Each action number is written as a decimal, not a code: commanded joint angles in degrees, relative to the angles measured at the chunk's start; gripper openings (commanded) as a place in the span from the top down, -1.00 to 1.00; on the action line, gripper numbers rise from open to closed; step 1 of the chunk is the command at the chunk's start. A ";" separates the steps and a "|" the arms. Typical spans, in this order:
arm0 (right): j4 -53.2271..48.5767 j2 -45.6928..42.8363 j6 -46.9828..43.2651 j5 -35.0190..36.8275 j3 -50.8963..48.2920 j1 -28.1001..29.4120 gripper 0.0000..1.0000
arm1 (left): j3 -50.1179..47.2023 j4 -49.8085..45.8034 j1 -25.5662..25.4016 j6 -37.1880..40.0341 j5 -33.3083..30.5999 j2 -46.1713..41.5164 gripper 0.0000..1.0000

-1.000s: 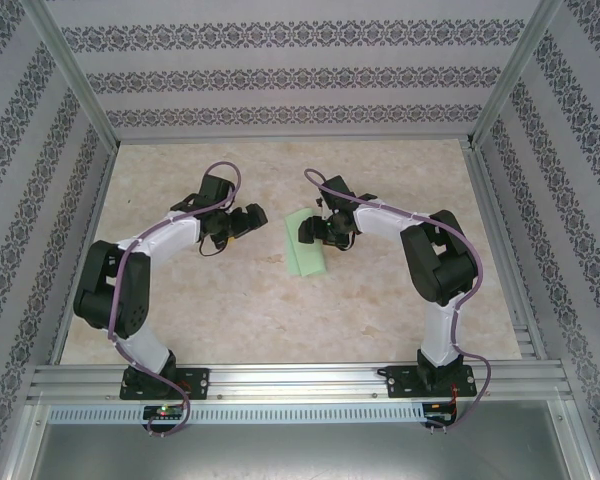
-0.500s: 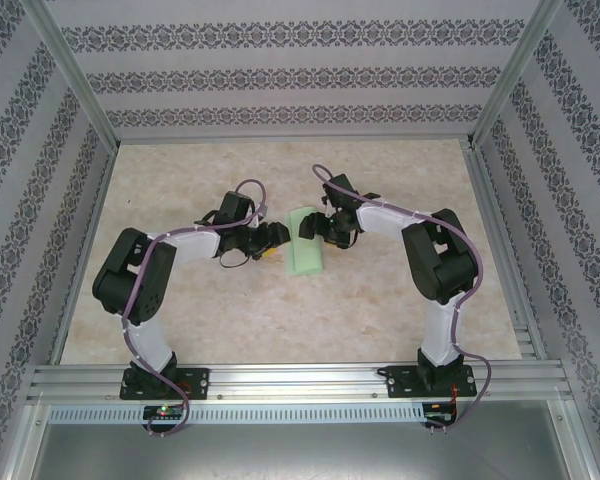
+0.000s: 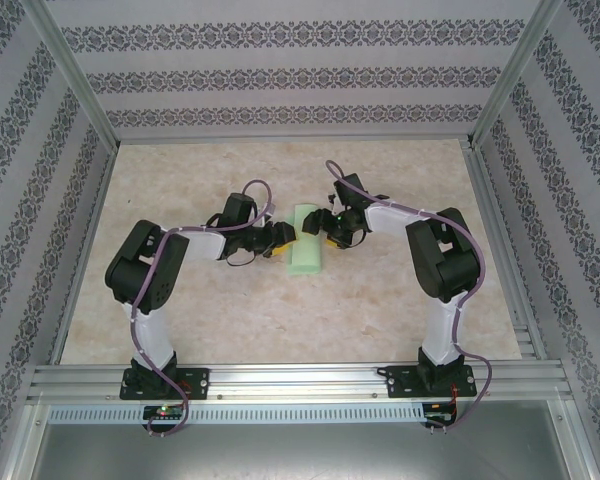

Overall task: Fold a paper plane with a square sheet of paper (pick it up from the middle)
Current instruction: Fold the square sheet of paper in half at the center of the table, then hold the square sheet of paper at the center of the table.

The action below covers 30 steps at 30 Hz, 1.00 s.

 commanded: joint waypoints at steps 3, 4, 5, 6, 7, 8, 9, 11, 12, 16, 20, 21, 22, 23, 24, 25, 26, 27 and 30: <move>6.00 -0.53 0.96 -5.93 -1.69 0.31 -0.48 | -0.08 4.43 -0.66 -0.06 2.81 1.64 -0.01; 6.26 -0.53 1.07 -6.35 -1.90 0.23 -0.47 | -0.07 4.66 -0.68 -0.06 3.01 1.78 0.00; 6.63 -0.62 1.18 -6.82 -2.12 0.14 -0.47 | -0.04 5.01 -0.63 -0.19 3.27 1.87 0.01; 6.91 -0.62 1.27 -7.22 -2.29 0.13 -0.47 | 0.03 5.55 -0.64 -0.47 3.63 2.06 0.04; 7.21 -0.66 1.39 -7.58 -2.40 0.14 -0.46 | -0.04 6.09 -0.65 -0.83 4.01 2.22 0.07; 7.49 -0.62 1.48 -7.86 -2.49 0.09 -0.46 | -0.03 6.63 -0.73 -1.28 4.33 2.48 0.10; 7.71 -0.62 1.65 -8.13 -2.58 0.05 -0.46 | -0.12 7.22 -0.76 -1.61 4.54 2.58 0.13; 8.15 -0.71 1.99 -8.56 -2.76 0.05 -0.45 | -0.21 7.93 -0.69 -2.15 4.67 2.67 0.19; 8.50 -0.75 2.10 -8.85 -2.84 -0.04 -0.45 | -0.18 7.91 -0.69 -2.26 4.76 2.81 0.20; 8.52 -0.97 2.21 -9.14 -2.75 -0.10 -0.45 | -0.27 7.73 -0.70 -2.43 4.58 2.86 0.33; 6.81 -1.84 0.80 -7.88 -2.67 -0.37 -0.43 | 0.02 5.16 -0.70 -1.35 3.34 3.08 0.53; 6.14 -2.30 0.26 -7.37 -2.67 -0.48 -0.44 | 0.25 4.26 -0.76 -0.96 2.95 3.24 0.57; 5.61 -2.67 -0.24 -7.00 -2.67 -0.61 -0.44 | 0.30 3.68 -0.71 -0.70 2.81 3.29 0.59; 5.20 -3.11 -0.80 -6.78 -2.76 -0.74 -0.43 | 0.32 3.21 -0.71 -0.59 2.53 3.37 0.61; 4.70 -3.48 -1.26 -6.75 -2.75 -0.82 -0.43 | 0.39 2.63 -0.71 -0.35 2.16 3.49 0.63; 4.53 -3.80 -1.77 -6.90 -2.83 -0.89 -0.44 | 0.48 2.14 -0.72 -0.16 1.94 3.56 0.65; 4.46 -4.02 -2.17 -7.32 -2.98 -0.92 -0.43 | 0.68 1.56 -0.77 0.06 1.61 3.63 0.66; 4.51 -4.26 -2.58 -7.81 -3.17 -0.92 -0.43 | 0.82 0.83 -0.70 0.42 1.28 3.64 0.67; 4.42 -4.90 -3.72 -8.88 -3.87 -0.89 -0.40 | 1.11 -0.47 -0.78 0.90 0.61 3.73 0.69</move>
